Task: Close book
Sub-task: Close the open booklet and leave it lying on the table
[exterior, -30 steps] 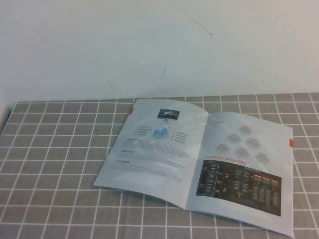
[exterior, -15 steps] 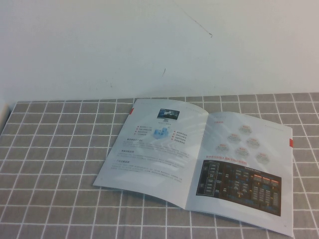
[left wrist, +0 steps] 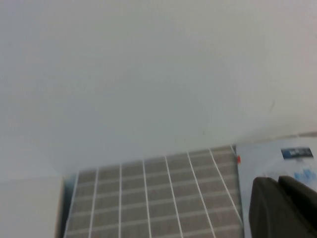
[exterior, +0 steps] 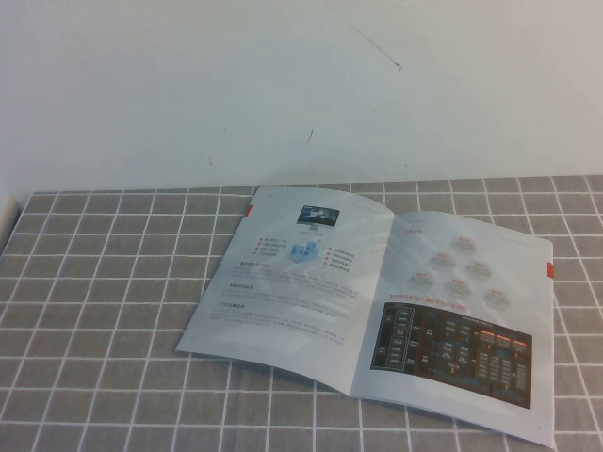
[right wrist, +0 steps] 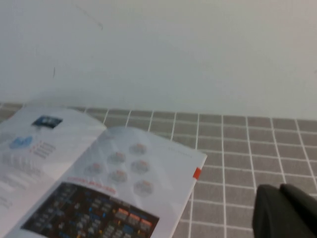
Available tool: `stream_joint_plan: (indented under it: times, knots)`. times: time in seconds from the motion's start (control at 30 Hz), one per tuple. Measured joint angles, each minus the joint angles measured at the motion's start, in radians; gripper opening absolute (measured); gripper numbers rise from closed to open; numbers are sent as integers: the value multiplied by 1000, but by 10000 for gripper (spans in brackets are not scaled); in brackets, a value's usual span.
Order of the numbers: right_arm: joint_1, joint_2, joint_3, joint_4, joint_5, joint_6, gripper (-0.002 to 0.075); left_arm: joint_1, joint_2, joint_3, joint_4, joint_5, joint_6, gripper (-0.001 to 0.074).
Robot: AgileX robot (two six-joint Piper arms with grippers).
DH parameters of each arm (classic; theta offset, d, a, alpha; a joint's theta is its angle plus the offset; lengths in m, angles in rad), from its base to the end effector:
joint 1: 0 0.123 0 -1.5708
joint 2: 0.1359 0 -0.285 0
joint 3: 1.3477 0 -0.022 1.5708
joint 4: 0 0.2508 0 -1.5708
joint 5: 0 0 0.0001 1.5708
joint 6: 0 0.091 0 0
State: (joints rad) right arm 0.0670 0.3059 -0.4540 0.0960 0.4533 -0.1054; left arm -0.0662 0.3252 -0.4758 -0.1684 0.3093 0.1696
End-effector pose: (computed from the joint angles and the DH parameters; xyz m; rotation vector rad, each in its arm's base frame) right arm 0.0695 0.0085 0.3051 -0.1070 1.7842 0.0720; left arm 0.0735 -0.0095 0.3240 0.1007 1.6357 -0.0856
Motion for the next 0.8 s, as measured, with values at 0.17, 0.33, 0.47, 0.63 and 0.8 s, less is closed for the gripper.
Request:
stream_joint_plan:
  times: [0.17, 0.33, 0.47, 0.63, 0.8]
  knots:
    - [0, 205, -136, 95, 122, -186, -3, 0, 223, -153, -43, 159, 2, -4]
    - [0, 450, -287, 211, 221, -380, -3, 0, 447, -260, -197, 230, 66, -4]
    - [0, 604, -356, 327, 207, -519, -3, 0, 636, -319, -377, 237, 238, -4]
    - [0, 811, -411, 509, 182, -717, -3, 0, 851, -389, -585, 242, 430, -4]
    - [0, 1029, -463, 586, 167, -829, -3, 0, 1045, -461, -713, 211, 533, -4]
